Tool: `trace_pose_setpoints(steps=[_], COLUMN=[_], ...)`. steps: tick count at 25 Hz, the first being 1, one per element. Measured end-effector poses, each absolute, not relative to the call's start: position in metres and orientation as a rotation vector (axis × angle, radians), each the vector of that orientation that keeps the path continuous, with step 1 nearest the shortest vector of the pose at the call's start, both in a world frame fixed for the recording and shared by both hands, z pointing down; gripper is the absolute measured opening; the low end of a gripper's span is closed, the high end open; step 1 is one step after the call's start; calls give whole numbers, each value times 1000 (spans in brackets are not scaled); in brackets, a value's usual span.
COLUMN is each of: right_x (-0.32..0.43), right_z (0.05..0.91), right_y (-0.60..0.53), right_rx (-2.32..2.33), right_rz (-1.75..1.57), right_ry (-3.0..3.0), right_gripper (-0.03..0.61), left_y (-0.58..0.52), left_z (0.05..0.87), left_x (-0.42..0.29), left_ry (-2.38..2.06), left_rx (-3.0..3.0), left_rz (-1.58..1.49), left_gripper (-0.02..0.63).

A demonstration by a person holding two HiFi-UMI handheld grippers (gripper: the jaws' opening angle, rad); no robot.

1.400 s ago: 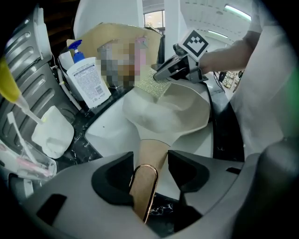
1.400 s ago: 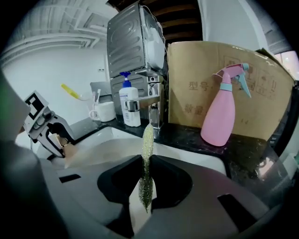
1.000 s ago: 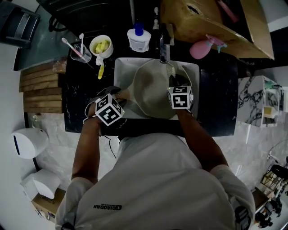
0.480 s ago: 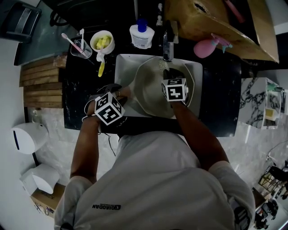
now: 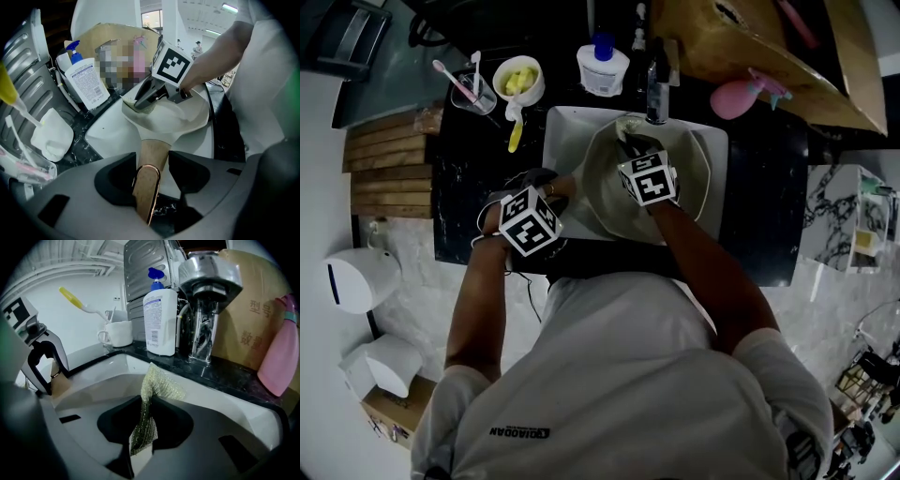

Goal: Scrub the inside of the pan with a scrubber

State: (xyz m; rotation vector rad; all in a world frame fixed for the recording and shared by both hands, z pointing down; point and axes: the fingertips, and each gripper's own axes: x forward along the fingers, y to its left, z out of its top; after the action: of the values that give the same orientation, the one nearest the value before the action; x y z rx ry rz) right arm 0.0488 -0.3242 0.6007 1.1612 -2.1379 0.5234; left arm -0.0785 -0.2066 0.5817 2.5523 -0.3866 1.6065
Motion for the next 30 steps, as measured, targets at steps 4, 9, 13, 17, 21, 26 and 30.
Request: trace_pose_setpoints(steps=[4,9,13,17,21,26,30], right_x=[40,32,14,-3,-6,-11,-19], right_z=[606,610,612,608,608,612,607], right_y=[-326,-319,-304,-287,-277,-266,-247], right_rx=[1085,962,812,681,610,522,404], right_rz=[518,454,376,329,303,276,272], right_ry=[-2173,-2201,-2244,-2287,-2295,-2327,-2342], right_gripper=[91,91,92,92,92,92,92], left_y=[-207,-209,-208,-208,-209,-208,-208], left_z=[582,582,583,583,583,584,583], left_x=[-78,-78,-80,-79,-79,-78,-79], left_ry=[-386,-387,-386,-387,-389,-390,-389], left_rx=[2552,2557,2553,2552,2554,2559,2556], left_rz=[1606,1605,1609,1607,1607,1603,1605], left_gripper=[225,225,225,225,225,225,225])
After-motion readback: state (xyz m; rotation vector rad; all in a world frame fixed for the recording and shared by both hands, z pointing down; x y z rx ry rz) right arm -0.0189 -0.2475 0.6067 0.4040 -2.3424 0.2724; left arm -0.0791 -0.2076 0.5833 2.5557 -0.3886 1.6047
